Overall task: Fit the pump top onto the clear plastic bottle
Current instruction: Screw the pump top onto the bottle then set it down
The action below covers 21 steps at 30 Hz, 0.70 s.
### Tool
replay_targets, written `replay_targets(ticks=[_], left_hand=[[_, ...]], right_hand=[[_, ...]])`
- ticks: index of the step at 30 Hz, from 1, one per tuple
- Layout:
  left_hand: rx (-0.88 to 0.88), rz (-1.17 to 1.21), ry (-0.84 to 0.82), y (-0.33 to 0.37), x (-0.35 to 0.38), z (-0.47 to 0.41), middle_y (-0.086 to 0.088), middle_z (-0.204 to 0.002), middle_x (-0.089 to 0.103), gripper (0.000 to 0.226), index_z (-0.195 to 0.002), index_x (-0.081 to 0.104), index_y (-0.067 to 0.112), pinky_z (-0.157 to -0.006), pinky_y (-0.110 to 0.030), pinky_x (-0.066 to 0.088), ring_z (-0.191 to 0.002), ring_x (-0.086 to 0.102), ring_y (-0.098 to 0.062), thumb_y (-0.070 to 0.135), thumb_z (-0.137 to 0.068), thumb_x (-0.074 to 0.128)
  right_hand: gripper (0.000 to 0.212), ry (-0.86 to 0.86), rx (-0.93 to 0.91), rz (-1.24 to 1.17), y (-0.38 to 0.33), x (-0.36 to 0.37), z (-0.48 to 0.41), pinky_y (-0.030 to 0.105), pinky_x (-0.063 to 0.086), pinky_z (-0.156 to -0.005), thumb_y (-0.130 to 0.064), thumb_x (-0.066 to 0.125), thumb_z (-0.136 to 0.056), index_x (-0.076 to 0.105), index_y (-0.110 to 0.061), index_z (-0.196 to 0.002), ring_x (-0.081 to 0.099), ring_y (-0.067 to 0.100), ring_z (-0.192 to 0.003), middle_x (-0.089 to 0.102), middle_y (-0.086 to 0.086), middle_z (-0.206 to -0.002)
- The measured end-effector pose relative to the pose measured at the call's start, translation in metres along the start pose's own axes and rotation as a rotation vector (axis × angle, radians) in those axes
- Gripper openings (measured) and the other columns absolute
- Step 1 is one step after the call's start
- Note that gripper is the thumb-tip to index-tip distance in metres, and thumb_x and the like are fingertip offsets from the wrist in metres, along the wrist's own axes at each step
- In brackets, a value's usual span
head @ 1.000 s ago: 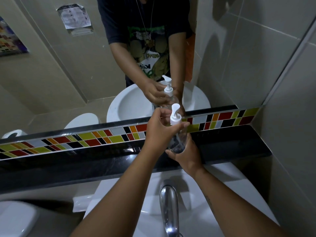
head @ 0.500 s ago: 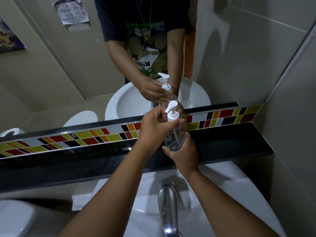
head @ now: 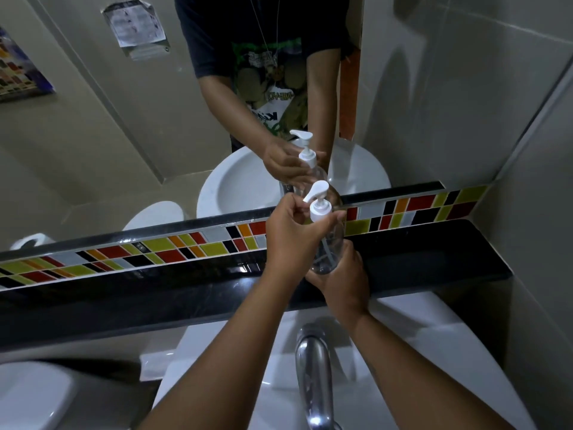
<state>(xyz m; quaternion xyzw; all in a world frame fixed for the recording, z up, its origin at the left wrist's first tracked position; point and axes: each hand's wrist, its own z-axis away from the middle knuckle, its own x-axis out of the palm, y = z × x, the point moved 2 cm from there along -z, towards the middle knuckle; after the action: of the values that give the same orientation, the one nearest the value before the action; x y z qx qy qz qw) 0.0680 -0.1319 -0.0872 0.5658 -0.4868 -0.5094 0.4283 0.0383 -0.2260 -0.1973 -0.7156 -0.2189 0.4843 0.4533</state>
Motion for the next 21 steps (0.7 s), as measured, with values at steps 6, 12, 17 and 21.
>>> replay_targets(ticks=[6, 12, 17, 21], left_hand=[[-0.022, 0.093, -0.046, -0.003, -0.003, 0.001, -0.02, -0.1, 0.078, 0.032, -0.101, 0.063, -0.001, -0.087, -0.052, 0.063, -0.098, 0.077, -0.036, 0.009, -0.081, 0.086], [-0.007, 0.102, -0.096, -0.003, -0.006, -0.002, -0.02, -0.107, 0.077, 0.033, -0.107, 0.062, -0.001, -0.091, -0.054, 0.061, -0.103, 0.075, -0.036, 0.007, -0.083, 0.083], [0.025, 0.001, -0.11, -0.001, -0.012, -0.007, -0.011, -0.11, 0.077, 0.038, -0.114, 0.062, 0.007, -0.092, -0.054, 0.061, -0.105, 0.075, -0.028, 0.017, -0.085, 0.083], [0.016, -0.036, -0.12, -0.001, -0.017, -0.007, 0.0, -0.122, 0.071, 0.059, -0.126, 0.056, 0.02, -0.097, -0.047, 0.059, -0.115, 0.07, -0.017, 0.026, -0.078, 0.089]], right_hand=[[0.072, 0.004, -0.012, 0.016, 0.0, -0.001, -0.001, 0.028, 0.045, -0.073, -0.047, 0.085, -0.057, 0.048, -0.024, -0.115, 0.062, 0.02, -0.102, 0.064, 0.003, -0.114], [0.075, -0.002, 0.009, 0.011, -0.003, -0.001, -0.001, 0.029, 0.048, -0.076, -0.05, 0.083, -0.058, 0.048, -0.022, -0.119, 0.062, 0.023, -0.105, 0.065, 0.005, -0.117], [0.098, -0.096, 0.043, 0.031, -0.005, 0.001, -0.003, 0.039, 0.054, -0.086, -0.07, 0.08, -0.045, 0.045, -0.022, -0.124, 0.06, 0.026, -0.114, 0.064, 0.005, -0.124], [0.126, -0.287, 0.093, -0.123, -0.005, -0.008, -0.009, 0.035, 0.045, -0.101, -0.065, 0.086, -0.036, 0.03, -0.028, -0.142, 0.045, 0.023, -0.134, 0.049, 0.002, -0.144]])
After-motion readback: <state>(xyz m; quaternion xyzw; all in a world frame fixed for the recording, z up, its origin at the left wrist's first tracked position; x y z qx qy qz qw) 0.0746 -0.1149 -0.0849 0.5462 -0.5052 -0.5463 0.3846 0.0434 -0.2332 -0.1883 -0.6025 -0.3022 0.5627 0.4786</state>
